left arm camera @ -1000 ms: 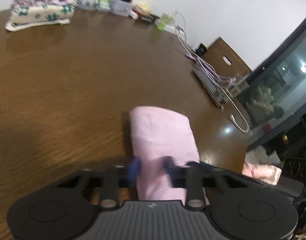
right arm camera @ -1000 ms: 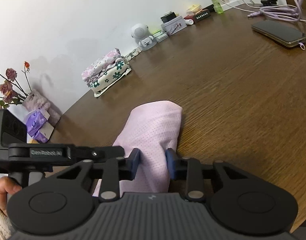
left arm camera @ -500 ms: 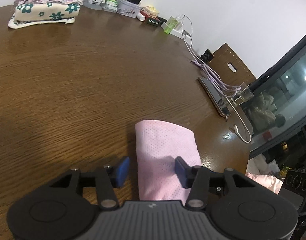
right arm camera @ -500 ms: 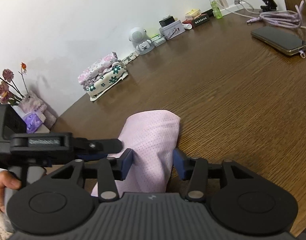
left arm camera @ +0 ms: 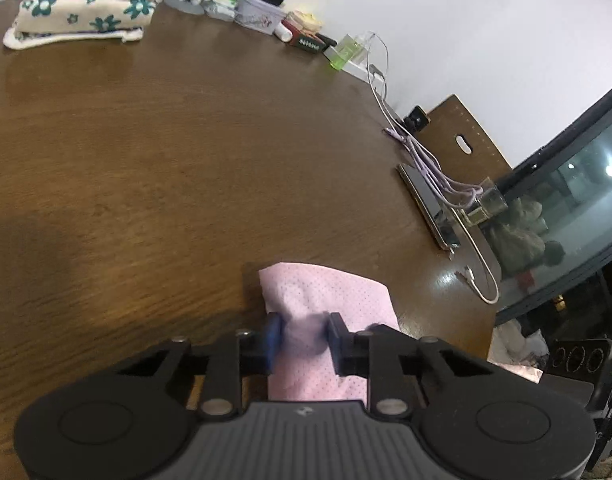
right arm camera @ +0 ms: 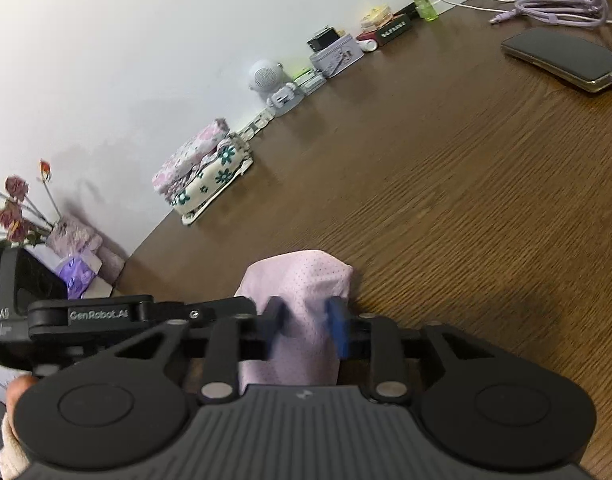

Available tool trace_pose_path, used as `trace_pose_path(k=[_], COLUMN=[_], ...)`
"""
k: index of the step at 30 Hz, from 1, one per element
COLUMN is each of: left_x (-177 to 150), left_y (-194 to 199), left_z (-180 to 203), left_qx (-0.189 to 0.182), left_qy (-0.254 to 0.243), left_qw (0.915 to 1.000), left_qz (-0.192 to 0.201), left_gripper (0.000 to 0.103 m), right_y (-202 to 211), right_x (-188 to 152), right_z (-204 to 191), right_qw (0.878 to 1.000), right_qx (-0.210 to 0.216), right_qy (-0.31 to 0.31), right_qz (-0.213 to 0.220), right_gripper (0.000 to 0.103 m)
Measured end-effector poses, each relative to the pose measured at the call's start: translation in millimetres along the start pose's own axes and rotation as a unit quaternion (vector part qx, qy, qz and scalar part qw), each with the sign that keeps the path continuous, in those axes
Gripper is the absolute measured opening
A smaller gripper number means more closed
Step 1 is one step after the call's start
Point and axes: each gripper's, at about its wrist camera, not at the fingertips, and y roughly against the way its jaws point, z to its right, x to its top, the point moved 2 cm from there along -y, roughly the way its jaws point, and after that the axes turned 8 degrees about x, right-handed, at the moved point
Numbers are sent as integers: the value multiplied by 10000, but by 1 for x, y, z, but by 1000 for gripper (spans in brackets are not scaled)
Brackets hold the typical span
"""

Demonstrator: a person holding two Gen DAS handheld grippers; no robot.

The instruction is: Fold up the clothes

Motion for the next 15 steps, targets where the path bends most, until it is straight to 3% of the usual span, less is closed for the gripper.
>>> trace_pose_path(k=[1, 3, 4, 5, 7, 9, 15], left_x=[1, 3, 2, 1, -3, -11, -58], left_y=[0, -2, -1, 1, 9, 26, 77], left_z=[-1, 3, 4, 6, 6, 7, 10], left_qx=[-13, -60, -63, -62, -40, -8, -39], left_qy=[63, -110, -150, -178, -180, -260, -429], left_qw=[10000, 9999, 9998, 9998, 9998, 9996, 9991], left_qz=[40, 64, 64, 63, 59, 124, 39], left_gripper=[49, 30, 30, 33, 56, 57, 57], right_y=[0, -3, -2, -2, -1, -2, -24], right_x=[2, 4, 6, 7, 14, 24, 49], right_z=[2, 5, 6, 7, 7, 7, 0], right_qw=[10000, 10000, 10000, 9999, 9998, 9990, 9878], right_qx=[-24, 36, 81, 126, 152, 159, 443], right_qy=[-33, -40, -31, -22, 121, 423, 1398], right_qz=[45, -1, -14, -25, 20, 51, -517], right_gripper=[48, 30, 30, 31, 56, 59, 60])
